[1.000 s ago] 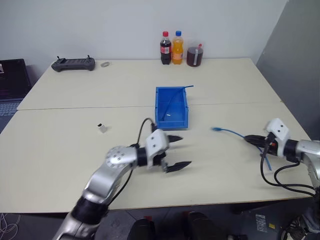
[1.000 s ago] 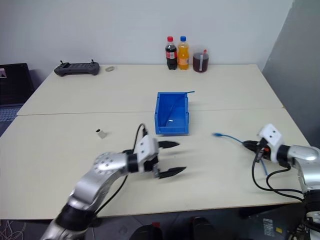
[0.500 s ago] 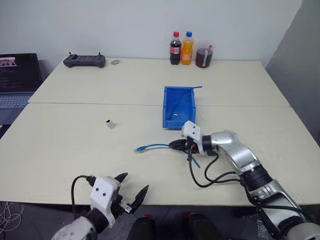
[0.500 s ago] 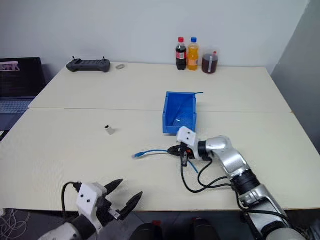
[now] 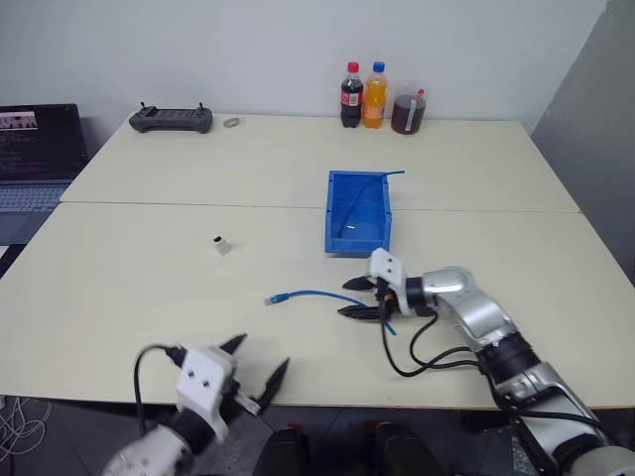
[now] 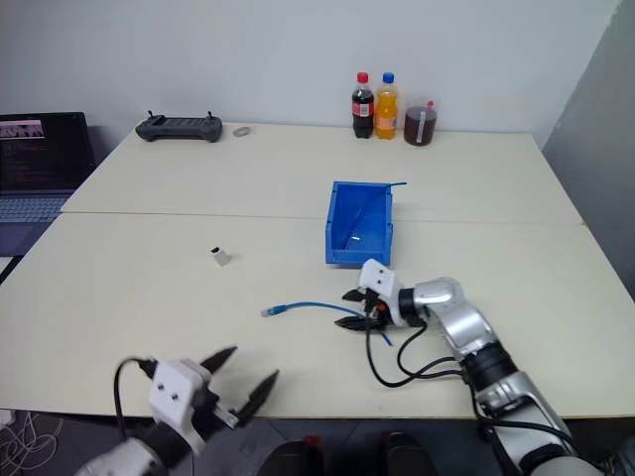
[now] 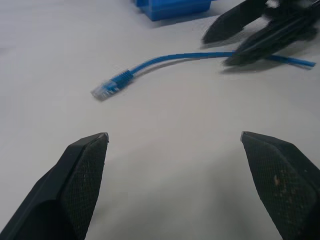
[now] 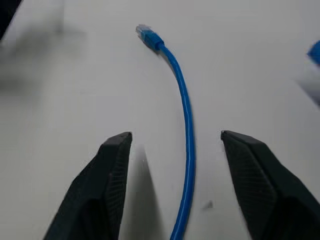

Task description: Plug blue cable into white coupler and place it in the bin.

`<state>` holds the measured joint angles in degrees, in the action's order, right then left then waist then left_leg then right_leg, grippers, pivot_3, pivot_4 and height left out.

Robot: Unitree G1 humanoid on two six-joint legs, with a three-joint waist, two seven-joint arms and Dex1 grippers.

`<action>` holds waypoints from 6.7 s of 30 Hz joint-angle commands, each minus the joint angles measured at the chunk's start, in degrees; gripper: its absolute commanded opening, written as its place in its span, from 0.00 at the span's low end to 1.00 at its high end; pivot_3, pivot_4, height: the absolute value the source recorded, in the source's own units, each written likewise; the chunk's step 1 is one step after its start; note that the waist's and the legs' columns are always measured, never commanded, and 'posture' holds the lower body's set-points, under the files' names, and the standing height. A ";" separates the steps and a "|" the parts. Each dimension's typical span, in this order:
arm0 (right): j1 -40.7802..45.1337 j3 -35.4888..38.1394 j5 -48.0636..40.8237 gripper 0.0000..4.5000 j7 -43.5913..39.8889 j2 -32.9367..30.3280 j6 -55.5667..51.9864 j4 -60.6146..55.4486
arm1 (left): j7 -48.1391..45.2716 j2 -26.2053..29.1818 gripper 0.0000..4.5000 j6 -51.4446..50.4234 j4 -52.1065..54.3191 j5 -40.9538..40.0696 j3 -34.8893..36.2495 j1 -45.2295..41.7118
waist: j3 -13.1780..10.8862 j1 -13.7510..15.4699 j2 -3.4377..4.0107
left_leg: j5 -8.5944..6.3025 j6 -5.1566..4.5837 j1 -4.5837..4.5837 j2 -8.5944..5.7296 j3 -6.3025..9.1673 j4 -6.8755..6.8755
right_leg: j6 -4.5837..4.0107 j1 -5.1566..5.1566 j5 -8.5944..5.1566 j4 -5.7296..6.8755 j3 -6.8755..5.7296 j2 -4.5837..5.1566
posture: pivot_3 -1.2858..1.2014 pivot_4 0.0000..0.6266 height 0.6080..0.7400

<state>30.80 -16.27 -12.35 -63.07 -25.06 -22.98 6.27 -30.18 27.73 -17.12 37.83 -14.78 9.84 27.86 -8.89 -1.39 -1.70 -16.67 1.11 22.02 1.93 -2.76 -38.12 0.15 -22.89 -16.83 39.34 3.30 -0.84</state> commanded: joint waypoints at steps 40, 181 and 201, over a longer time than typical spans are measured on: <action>-17.64 19.77 -28.48 0.70 20.75 -10.86 -29.57 -37.96 | -37.19 12.95 0.05 4.54 -47.18 -2.03 -12.17 -41.75 | 0.21 -0.55 0.17 | 0.02 0.03 0.84 -0.11 0.86 -0.72 | 0.02 -0.26 -0.04 0.41 -0.83 0.08 | 0.52 0.24 1.00; 1.38 26.13 -61.17 0.04 37.47 0.76 -43.61 -10.90 | 59.83 -27.40 0.46 0.29 -66.86 11.61 6.65 -62.41 | 0.00 1.18 0.37 | -0.03 -0.27 1.40 -0.31 0.94 -0.82 | 0.46 -0.32 0.28 -0.25 -0.94 0.31 | 0.52 0.24 1.00; -0.98 26.71 -60.08 0.04 37.65 -0.40 -42.41 -16.58 | 15.20 -9.18 0.18 -14.64 -34.38 -0.61 -5.97 -40.20 | 0.05 -0.31 0.49 | 0.15 0.05 1.32 -0.26 0.86 -0.73 | 0.42 -0.34 0.25 -0.25 -0.87 0.31 | 0.52 0.24 1.00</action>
<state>29.70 9.31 -72.62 -24.81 -24.71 -66.25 -7.70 -5.05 16.72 -28.04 -0.23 -11.57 8.03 -13.98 -8.84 -1.70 -1.20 -16.52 1.16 23.34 1.67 -1.90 -38.85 0.57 -23.22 -16.58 39.10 2.44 -0.52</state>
